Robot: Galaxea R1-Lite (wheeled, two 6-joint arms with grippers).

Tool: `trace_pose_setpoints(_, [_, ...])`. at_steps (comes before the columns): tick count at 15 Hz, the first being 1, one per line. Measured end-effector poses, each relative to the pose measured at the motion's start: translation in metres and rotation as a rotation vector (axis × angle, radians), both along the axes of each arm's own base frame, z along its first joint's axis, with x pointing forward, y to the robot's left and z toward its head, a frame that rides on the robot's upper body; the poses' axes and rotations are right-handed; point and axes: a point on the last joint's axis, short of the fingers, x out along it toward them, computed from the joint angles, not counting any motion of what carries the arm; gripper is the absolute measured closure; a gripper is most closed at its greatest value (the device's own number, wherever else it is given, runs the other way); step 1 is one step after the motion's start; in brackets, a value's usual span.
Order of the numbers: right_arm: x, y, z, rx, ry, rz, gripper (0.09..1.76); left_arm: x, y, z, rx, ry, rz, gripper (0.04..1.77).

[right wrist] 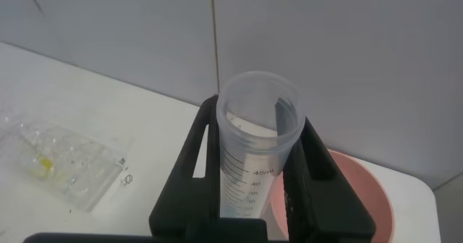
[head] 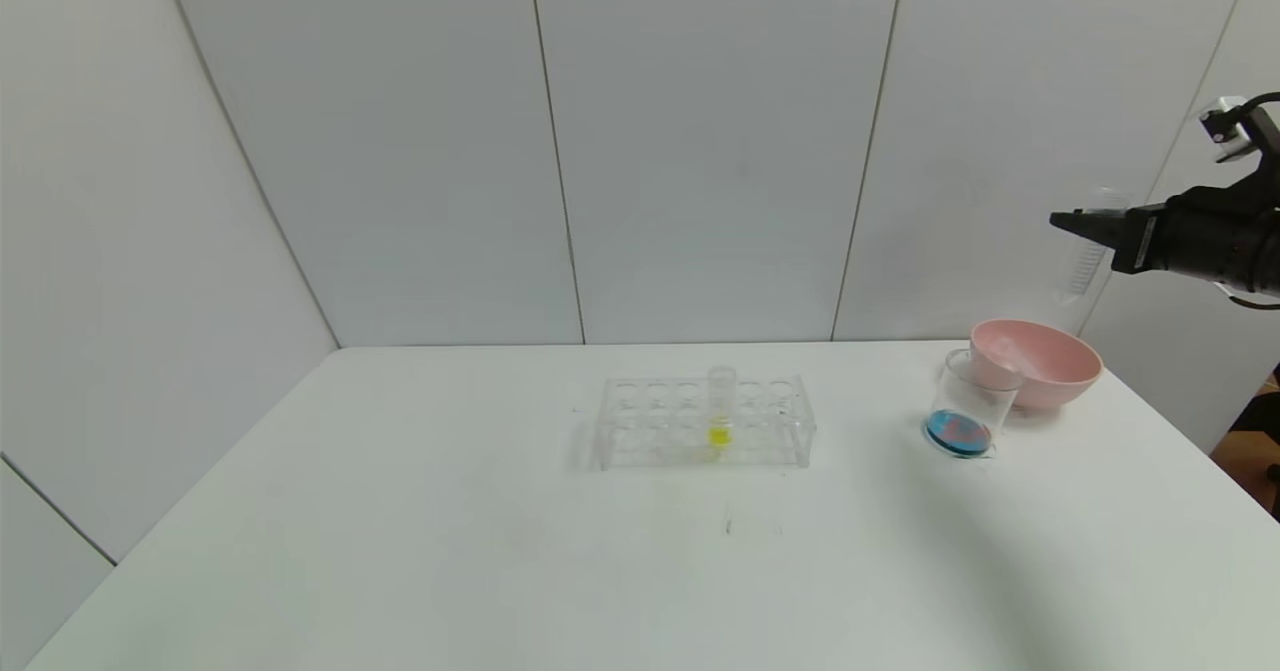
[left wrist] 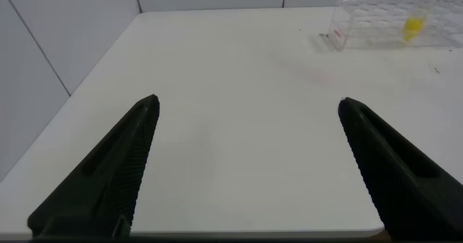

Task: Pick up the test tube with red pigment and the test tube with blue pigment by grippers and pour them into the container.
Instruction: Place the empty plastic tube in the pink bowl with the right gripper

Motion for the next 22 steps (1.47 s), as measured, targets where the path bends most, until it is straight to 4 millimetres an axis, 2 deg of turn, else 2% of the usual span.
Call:
trace_pose_setpoints(5, [-0.013,0.003,-0.026,0.0,-0.13,-0.155,1.3,0.0,0.0,0.0,0.0,0.0,0.0,0.05])
trace_pose_setpoints(8, [-0.016,0.001,-0.046,0.006,-0.097,-0.166,1.3,0.0,0.0,0.0,0.0,0.0,0.0,0.05])
trace_pose_setpoints(11, [-0.011,0.0,-0.056,0.01,-0.076,-0.17,1.3,0.0,0.0,0.0,0.0,0.0,0.0,0.05])
trace_pose_setpoints(14, [0.004,-0.006,-0.061,0.007,-0.078,-0.192,1.3,0.0,0.0,0.0,0.0,0.0,0.0,0.05])
trace_pose_setpoints(17, [0.029,-0.015,-0.067,0.0,-0.088,-0.256,1.3,0.0,0.0,0.0,0.0,0.0,0.0,0.05])
trace_pose_setpoints(22, [0.077,-0.032,-0.096,-0.009,-0.071,-0.393,1.3,0.0,0.0,0.0,0.0,0.0,0.0,0.05])
